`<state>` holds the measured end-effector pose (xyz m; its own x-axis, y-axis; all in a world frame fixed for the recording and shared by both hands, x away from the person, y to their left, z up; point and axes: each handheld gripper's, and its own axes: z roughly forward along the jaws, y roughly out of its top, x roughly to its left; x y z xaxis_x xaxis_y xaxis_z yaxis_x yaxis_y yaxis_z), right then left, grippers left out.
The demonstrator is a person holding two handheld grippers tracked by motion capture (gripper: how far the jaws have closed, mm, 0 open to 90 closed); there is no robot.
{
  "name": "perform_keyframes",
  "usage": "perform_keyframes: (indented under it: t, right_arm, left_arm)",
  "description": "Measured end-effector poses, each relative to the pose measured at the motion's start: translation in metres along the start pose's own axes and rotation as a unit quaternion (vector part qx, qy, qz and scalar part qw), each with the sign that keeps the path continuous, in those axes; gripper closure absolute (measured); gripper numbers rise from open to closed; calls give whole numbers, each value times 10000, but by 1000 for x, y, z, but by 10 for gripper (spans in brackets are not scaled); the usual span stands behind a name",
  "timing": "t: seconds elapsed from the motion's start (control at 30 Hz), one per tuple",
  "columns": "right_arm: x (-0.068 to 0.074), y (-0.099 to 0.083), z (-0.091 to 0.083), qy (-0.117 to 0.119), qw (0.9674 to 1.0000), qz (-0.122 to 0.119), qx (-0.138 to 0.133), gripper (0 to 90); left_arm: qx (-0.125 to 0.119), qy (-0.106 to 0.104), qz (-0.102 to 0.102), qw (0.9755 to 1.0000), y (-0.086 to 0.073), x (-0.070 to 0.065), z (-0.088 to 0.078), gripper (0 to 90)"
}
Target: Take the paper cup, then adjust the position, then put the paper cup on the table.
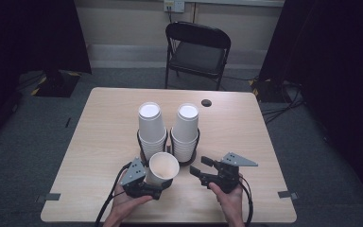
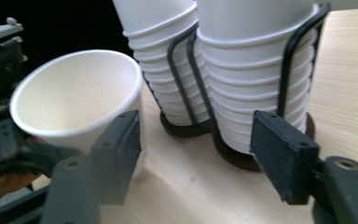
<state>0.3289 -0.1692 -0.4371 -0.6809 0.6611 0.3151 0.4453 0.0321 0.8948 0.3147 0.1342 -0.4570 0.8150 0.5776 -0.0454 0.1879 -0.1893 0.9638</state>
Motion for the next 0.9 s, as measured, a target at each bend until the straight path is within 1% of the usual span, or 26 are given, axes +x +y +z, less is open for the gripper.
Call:
perform_keyframes:
  t: [0.03, 0.1, 0.13, 0.2, 0.23, 0.27, 0.3, 0.33, 0.37, 0.4, 0.43, 0.47, 0.5, 0.53, 0.57, 0.67, 0.7, 0.73, 0.8, 0.83, 0.87, 0.9]
  right_arm:
    - [0, 0, 0, 0, 10000, 0, 0, 310]
    - [-2, -3, -2, -75, 9999, 33, -97, 275]
    - [-3, -4, -3, -110, 9998, 60, -121, 261]
    - [-6, -7, -5, -249, 9995, 146, -152, 254]
    - [-7, -8, -6, -367, 9990, 206, -138, 236]
    - [-9, -11, -8, -508, 9985, 176, -102, 190]
    - [-9, -11, -8, -508, 9985, 176, -102, 190]
    - [-10, -13, -9, -505, 9984, 232, -131, 188]
    - [-11, -16, -10, -477, 9985, 196, -169, 169]
    - [-14, -19, -12, -474, 9984, 206, -233, 150]
    - [-14, -19, -12, -474, 9984, 206, -233, 150]
    - [-17, -21, -14, -580, 9977, 217, -259, 149]
    - [-17, -21, -14, -580, 9977, 217, -259, 149]
    - [-18, -22, -15, -615, 9974, 247, -270, 150]
    - [-20, -23, -16, -658, 9970, 276, -300, 150]
    - [-24, -27, -18, -770, 9960, 269, -357, 150]
    - [-24, -27, -18, -770, 9960, 269, -357, 150]
    - [-25, -28, -19, -827, 9956, 260, -346, 151]
    - [-26, -31, -19, -932, 9949, 173, -348, 150]
    - [-27, -34, -18, -1073, 9936, 77, -348, 150]
    - [-27, -34, -18, -1073, 9936, 77, -348, 150]
    - [-29, -36, -18, -1154, 9927, 46, -350, 150]
  left_arm:
    - [-12, 48, -16, 10000, 0, 1, -3, 115]
    - [-74, 107, -57, 9999, 1, 4, -9, 115]
    - [-111, 171, -97, 9997, 1, 6, -14, 115]
    - [-161, 250, -121, 9995, 1, 9, -20, 115]
    - [-205, 305, -126, 9992, 1, 11, -24, 115]
    - [-219, 350, -139, 9990, 1, 13, -27, 115]
    - [-259, 400, -168, 9987, 0, 15, -31, 115]
    - [-305, 451, -213, 9983, 0, 18, -36, 115]
    - [-344, 489, -254, 9979, 0, 21, -38, 115]
    - [-406, 565, -343, 9970, 0, 24, -42, 115]
    - [-426, 623, -339, 9966, 0, 27, -45, 115]
    - [-476, 647, -394, 9960, 0, 30, -49, 115]
    - [-498, 680, -416, 9956, 0, 31, -52, 115]
    - [-504, 777, -396, 9949, 0, 33, -56, 115]
    - [-522, 808, -412, 9945, 1, 34, -58, 115]
    - [-618, 985, -452, 9922, 2, 41, -66, 115]
    - [-661, 1066, -509, 9908, 2, 44, -69, 115]
    - [-706, 1137, -546, 9895, 3, 46, -71, 115]
    - [-789, 1255, -634, 9869, 4, 52, -75, 115]
    - [-813, 1325, -646, 9857, 4, 54, -76, 115]
    - [-824, 1389, -665, 9846, 5, 57, -78, 115]
    - [-829, 1444, -688, 9836, 5, 60, -79, 115]
